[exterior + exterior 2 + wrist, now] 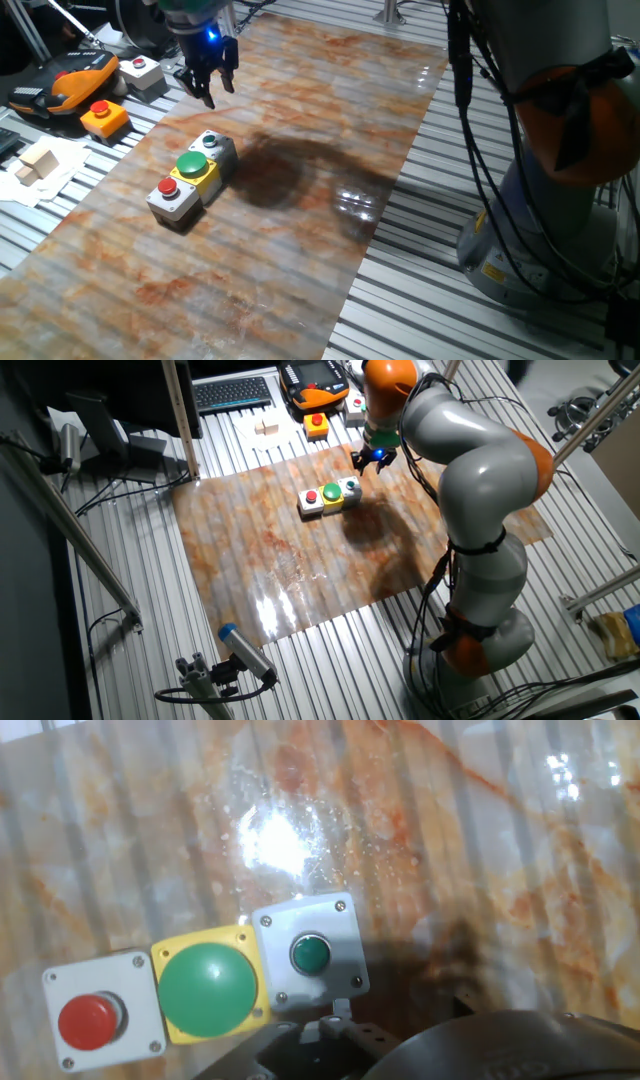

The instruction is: Press three buttons from left to right in sequence

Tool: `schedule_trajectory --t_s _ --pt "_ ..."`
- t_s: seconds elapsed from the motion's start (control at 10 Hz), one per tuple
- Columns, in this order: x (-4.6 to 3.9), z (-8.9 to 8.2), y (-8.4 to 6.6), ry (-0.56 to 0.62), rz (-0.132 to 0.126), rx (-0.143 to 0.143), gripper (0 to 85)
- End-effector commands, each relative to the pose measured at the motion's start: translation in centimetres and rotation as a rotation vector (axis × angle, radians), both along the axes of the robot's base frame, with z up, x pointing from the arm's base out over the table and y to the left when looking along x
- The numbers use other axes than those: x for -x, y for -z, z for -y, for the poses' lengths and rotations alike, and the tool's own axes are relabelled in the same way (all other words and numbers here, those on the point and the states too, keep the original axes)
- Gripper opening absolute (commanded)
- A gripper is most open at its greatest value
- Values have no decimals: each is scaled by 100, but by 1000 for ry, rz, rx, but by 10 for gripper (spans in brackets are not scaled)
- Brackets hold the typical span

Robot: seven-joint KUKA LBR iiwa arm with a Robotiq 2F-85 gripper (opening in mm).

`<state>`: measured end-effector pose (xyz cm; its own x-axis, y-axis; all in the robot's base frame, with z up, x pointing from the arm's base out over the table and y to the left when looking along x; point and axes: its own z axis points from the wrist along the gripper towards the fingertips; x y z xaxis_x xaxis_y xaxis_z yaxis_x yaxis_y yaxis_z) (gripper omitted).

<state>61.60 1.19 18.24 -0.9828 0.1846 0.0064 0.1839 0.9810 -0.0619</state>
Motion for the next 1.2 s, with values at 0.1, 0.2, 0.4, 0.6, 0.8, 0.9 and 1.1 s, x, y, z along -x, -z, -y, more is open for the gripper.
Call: schedule_trajectory --t_s 0.1,0.2,0.4,0.6,0.8,0.9,1.1 --pt "-49 -2 89 -1 0 -7 510" --pt "-74 1 137 -4 0 -9 680" --pt "-101 -8 214 -5 7 -6 680" --pt "-131 5 290 -5 15 -4 680" --pt "-145 6 342 -4 12 -8 680" --pt "-155 5 383 -5 15 -6 680" --pt "-171 40 452 -8 19 -10 680"
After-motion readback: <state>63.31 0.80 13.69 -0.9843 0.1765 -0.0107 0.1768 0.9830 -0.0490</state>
